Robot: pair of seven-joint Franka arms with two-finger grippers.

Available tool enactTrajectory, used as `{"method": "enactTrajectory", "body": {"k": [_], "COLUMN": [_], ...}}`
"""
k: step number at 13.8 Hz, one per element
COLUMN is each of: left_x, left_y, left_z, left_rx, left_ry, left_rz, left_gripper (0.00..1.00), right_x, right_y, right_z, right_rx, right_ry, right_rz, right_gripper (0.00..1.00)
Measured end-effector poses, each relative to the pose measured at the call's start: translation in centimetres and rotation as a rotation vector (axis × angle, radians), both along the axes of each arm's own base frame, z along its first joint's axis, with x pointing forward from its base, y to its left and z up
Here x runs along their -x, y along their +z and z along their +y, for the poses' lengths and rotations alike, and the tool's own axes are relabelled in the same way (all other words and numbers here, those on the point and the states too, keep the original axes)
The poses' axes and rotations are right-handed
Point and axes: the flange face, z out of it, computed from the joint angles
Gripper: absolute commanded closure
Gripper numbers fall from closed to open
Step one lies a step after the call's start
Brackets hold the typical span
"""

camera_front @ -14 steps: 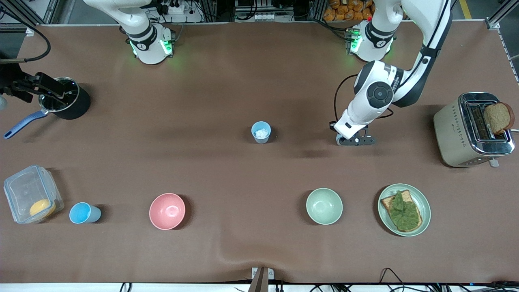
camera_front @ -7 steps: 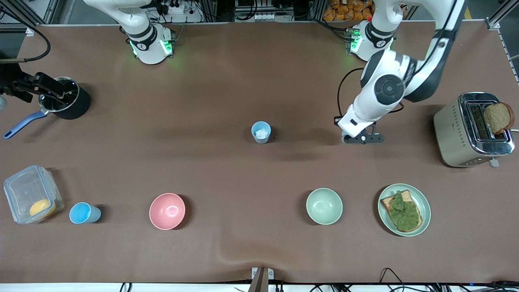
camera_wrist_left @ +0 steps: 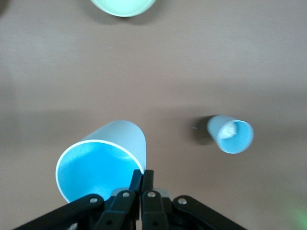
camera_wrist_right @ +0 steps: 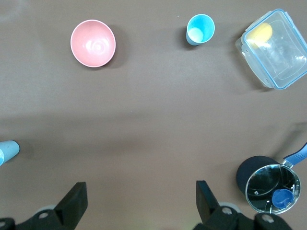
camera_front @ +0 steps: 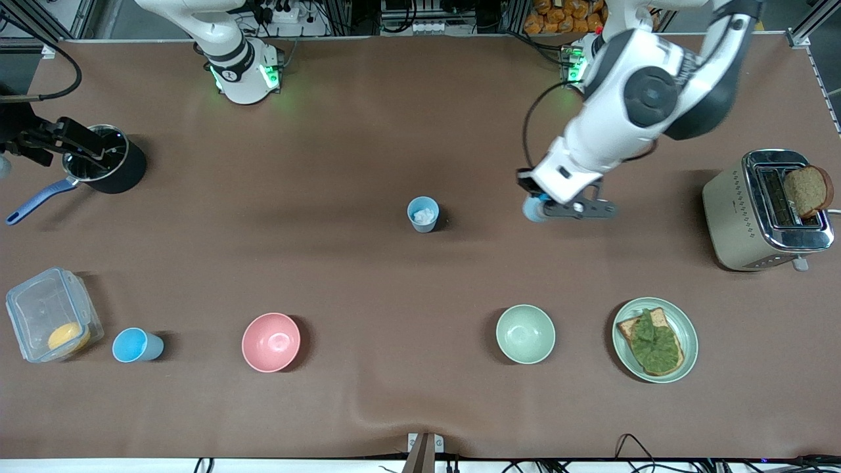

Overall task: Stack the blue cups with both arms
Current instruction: 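Lift and carry the held cup with the left gripper over the tissue cup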

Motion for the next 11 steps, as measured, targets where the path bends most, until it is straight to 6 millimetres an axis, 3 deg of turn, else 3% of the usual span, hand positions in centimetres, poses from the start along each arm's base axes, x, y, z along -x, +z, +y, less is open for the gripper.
{"method": "enactTrajectory", "body": {"k": [7, 11], "left_x": [6.3, 5.8], "left_y": [-1.5, -4.2], "left_z": [-13.8, -17.8], "left_rx": [-0.043, -0.073], "left_ry": [0.003, 0.050], "left_rz": [0.014, 0.017], "left_gripper": [1.00, 1.00], "right_x": [0.0, 0.0], "right_y": [0.0, 0.0], "right_z": [0.0, 0.0], "right_rx": [0.000, 0.000], "right_ry": [0.001, 0.000], "right_rz": [0.000, 0.000], "right_gripper": [0.00, 0.00]}}
